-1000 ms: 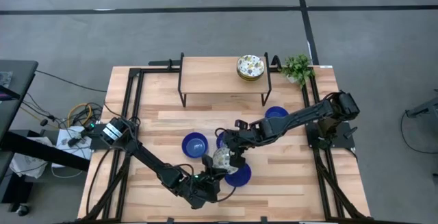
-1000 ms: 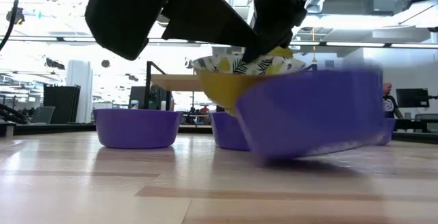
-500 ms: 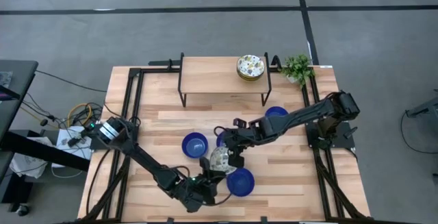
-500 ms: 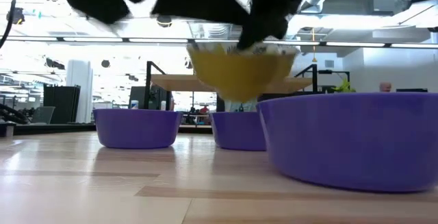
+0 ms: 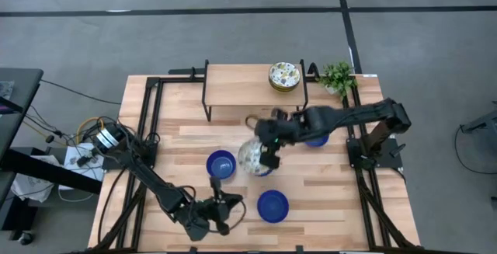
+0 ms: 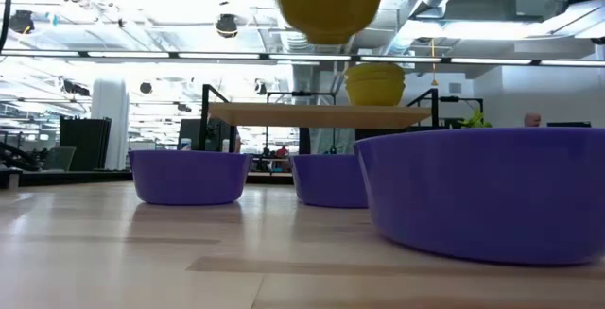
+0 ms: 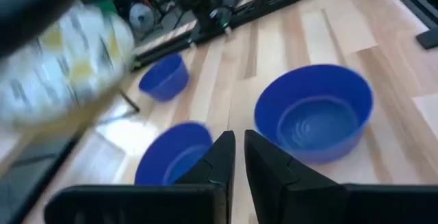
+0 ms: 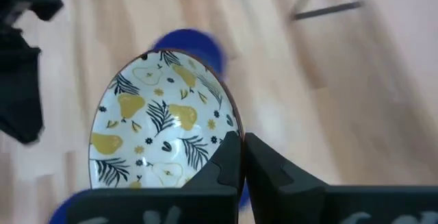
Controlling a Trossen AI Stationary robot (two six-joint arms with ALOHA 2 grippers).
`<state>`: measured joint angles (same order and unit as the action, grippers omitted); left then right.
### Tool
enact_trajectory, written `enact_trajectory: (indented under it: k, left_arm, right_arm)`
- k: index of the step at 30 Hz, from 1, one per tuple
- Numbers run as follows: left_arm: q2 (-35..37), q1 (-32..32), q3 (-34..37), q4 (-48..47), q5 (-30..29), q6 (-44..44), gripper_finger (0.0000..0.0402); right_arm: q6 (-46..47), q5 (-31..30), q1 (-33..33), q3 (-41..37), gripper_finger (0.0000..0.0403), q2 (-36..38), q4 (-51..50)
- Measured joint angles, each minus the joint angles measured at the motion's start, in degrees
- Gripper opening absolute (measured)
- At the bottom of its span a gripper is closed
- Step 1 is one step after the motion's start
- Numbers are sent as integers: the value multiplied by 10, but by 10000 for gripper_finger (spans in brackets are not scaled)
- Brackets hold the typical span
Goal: Pick & Place Mini bowls
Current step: Stack the yellow patterned bowl on top of the yellow patterned bowl on the shelf
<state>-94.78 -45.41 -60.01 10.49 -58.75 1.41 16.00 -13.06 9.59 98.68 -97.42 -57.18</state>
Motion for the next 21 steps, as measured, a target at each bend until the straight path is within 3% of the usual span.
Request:
enact_trajectory:
  k: [10,17,21]
  left_arm:
    - [72,24,127,58,0,-106,33]
    - [67,37,146,98,1,-111,33]
    - [67,37,146,106,15,-113,31]
  right_arm:
    - [-4,-35,-166,24,0,109,-11]
    - [34,-51,-321,17,0,146,-11]
    - [50,-17,-397,4,0,151,-11]
